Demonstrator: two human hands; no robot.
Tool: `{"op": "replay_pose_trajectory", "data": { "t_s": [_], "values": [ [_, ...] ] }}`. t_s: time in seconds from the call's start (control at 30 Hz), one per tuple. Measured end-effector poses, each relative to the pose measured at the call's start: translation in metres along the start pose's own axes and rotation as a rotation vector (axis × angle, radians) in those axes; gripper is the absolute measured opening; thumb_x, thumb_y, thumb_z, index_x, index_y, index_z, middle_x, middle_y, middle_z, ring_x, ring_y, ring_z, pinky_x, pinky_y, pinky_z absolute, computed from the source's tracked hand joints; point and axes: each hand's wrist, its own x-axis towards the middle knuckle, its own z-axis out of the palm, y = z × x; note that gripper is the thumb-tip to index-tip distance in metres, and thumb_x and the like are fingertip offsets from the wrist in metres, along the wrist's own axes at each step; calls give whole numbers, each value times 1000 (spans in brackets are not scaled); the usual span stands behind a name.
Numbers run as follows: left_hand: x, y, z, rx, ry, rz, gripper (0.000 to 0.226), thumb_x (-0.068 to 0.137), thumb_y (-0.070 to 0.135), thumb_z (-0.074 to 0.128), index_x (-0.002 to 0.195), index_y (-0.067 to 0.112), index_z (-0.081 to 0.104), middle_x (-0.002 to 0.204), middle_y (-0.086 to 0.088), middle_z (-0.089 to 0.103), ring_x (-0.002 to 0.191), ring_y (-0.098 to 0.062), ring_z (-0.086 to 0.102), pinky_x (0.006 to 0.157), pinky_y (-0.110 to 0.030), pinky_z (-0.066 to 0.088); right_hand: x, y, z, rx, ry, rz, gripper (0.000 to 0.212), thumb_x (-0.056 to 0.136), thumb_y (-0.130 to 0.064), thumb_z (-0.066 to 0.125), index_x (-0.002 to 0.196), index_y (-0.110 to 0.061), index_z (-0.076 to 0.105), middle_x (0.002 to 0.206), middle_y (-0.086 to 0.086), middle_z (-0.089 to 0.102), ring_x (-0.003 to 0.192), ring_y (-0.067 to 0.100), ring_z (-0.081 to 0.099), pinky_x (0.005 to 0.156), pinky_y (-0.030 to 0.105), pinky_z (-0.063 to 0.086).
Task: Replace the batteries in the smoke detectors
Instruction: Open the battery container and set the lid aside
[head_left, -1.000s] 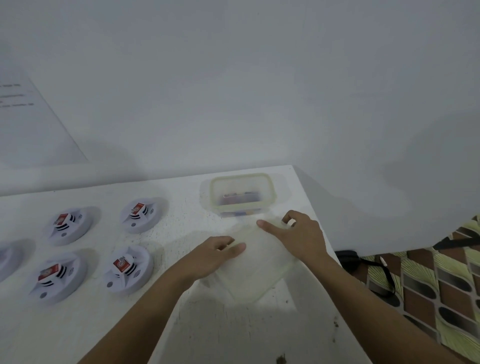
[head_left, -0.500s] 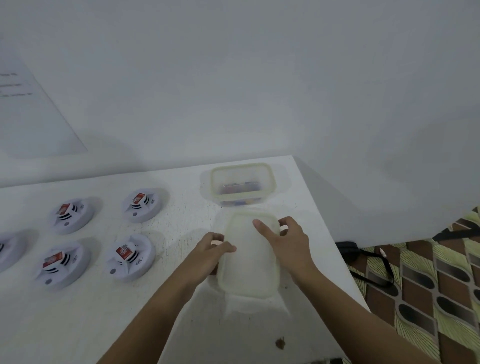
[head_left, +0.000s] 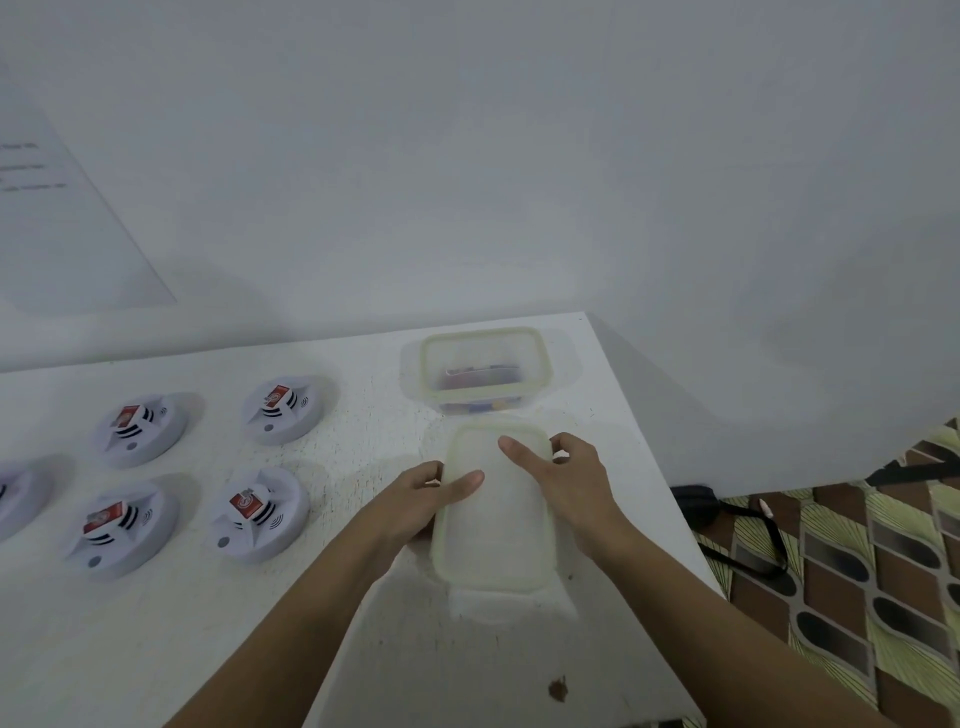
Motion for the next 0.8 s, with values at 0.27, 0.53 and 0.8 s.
{"op": "replay_pose_trajectory", "data": {
  "t_s": [0.27,0.53,0.8],
  "values": [
    [4,1,2,4,209,165,49,75,33,87,69,14,42,60,19,58,58,0,58,54,-15,47,4,0,1,10,-20,-47,58,73,-58,81,90,-8,58,94,2,73,87,23,72,79,42,63],
    [-3,-1,5,22,218,153,41,75,46,83,102,23,63,101,4,75,88,-14,73,69,-31,63,9,2,0,22,-57,-46,54,71,-60,82,83,-14,56,94,4,74,88,26,73,80,44,62],
    [-3,8,4,113,205,139,44,80,43,80,106,16,57,102,3,73,87,-14,71,63,-23,59,11,1,1,109,-128,32,59,67,-59,84,93,-11,62,102,4,74,95,27,73,85,49,62]
  ]
}}
